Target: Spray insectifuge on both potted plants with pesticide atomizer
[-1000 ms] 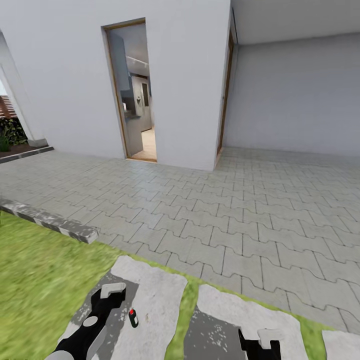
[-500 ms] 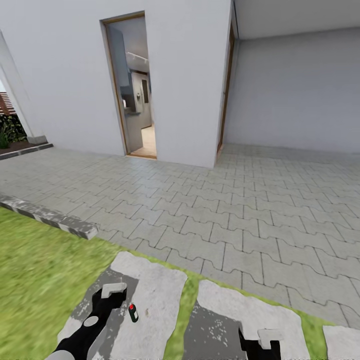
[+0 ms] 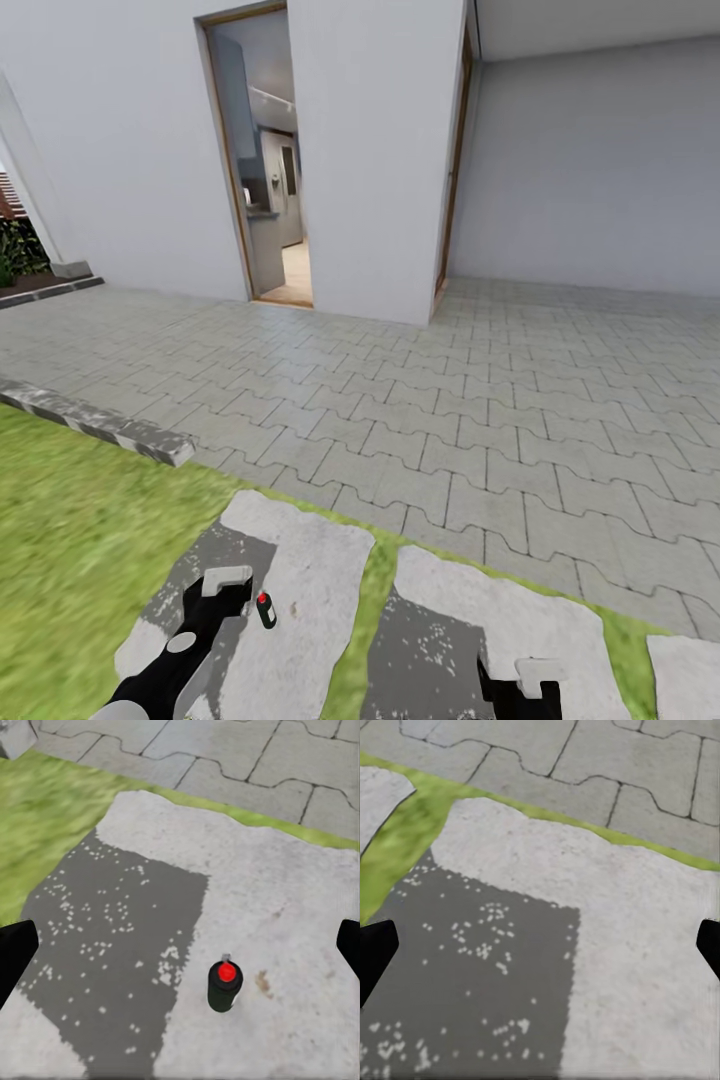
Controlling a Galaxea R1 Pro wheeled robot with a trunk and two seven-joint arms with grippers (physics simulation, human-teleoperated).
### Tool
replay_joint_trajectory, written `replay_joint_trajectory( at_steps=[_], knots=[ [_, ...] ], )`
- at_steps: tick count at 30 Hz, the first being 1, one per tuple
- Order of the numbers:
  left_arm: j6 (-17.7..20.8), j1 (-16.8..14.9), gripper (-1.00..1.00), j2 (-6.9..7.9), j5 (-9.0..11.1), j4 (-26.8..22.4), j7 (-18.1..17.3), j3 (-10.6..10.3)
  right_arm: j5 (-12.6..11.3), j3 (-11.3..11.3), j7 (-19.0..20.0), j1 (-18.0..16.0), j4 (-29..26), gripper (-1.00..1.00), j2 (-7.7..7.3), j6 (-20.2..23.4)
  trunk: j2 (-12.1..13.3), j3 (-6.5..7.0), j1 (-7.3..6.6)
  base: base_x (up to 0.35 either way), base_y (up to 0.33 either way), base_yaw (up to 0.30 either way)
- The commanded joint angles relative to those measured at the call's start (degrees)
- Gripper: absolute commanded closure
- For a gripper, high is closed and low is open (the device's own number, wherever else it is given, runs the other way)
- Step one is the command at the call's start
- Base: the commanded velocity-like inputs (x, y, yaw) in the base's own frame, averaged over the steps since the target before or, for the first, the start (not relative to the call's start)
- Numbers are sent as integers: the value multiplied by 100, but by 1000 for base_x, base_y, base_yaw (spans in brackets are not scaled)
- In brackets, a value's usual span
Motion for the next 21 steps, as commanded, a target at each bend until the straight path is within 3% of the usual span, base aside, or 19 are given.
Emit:
replay_joint_trajectory(
  at_steps=[1, 21],
  knots=[
    [-19, -4, -100, -2, 2, 5, 5, 8, 5, -4, -2, -3, 3, -100, 1, -17, -44, -33, 21, 0, 0, 0],
    [-28, -4, -100, -1, 2, 57, 5, 5, 5, 3, 6, -3, 3, -100, 1, -17, -846, -574, 461, 0, 0, 0]
  ],
)
